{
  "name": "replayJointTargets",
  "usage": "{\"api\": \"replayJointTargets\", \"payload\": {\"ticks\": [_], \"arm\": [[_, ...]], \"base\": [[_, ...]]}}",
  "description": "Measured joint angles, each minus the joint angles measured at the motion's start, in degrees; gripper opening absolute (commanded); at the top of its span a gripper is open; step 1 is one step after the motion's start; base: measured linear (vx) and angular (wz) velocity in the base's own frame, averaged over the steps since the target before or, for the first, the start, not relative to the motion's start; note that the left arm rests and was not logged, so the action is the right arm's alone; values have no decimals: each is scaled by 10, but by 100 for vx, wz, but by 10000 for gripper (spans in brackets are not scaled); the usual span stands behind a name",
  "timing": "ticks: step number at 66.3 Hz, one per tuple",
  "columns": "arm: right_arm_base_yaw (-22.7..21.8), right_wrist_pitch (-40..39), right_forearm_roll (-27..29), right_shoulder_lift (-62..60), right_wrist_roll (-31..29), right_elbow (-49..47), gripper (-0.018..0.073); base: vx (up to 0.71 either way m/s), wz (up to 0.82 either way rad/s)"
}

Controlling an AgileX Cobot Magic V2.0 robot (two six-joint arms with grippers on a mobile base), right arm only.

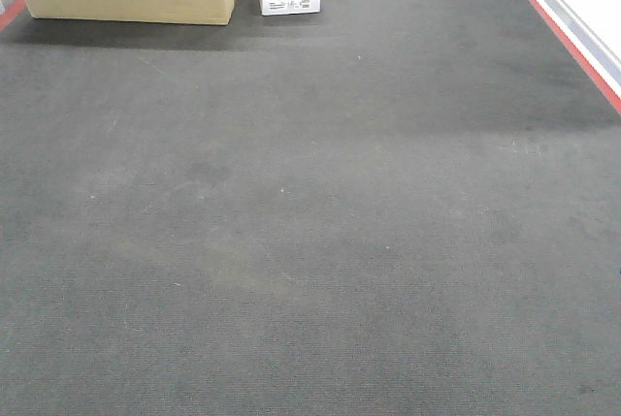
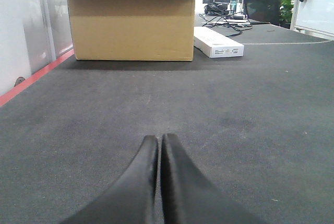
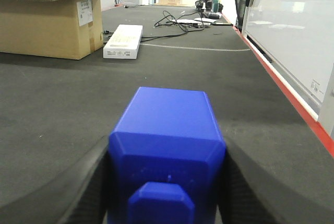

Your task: Pour parts from conveyor to right shelf

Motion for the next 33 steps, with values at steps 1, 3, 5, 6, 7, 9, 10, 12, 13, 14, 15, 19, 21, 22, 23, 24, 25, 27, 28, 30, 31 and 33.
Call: {"api": "replayJointTargets", "payload": {"ticks": [1, 3, 5, 6, 7, 9, 10, 12, 13, 14, 15, 19, 21, 22, 23, 24, 25, 27, 28, 30, 31, 33], "arm": [[0, -1, 2, 0, 0, 1, -4], [0, -4, 2, 0, 0, 1, -4], [0, -8, 4, 0, 0, 1, -4], [0, -9, 4, 0, 0, 1, -4], [0, -10, 4, 0, 0, 1, -4], [0, -10, 4, 0, -1, 1, -4], [0, -10, 4, 0, -1, 1, -4], [0, -10, 4, 0, -1, 1, -4], [0, -10, 4, 0, -1, 1, -4], [0, -10, 4, 0, -1, 1, -4], [0, -10, 4, 0, -1, 1, -4], [0, -10, 4, 0, -1, 1, -4], [0, -10, 5, 0, -1, 1, -4], [0, -10, 5, 0, -1, 1, -4], [0, -10, 5, 0, -1, 1, -4], [0, -10, 5, 0, -1, 1, -4], [0, -10, 5, 0, -1, 1, -4], [0, -10, 5, 0, -1, 1, -4], [0, -10, 5, 0, -1, 1, -4], [0, -10, 5, 0, -1, 1, -4], [0, -10, 5, 0, -1, 1, -4], [0, -10, 5, 0, -1, 1, -4]], "base": [[0, 0], [0, 0], [0, 0], [0, 0], [0, 0], [0, 0], [0, 0], [0, 0], [0, 0], [0, 0], [0, 0], [0, 0], [0, 0], [0, 0], [0, 0], [0, 0], [0, 0], [0, 0], [0, 0], [0, 0], [0, 0], [0, 0]]}}
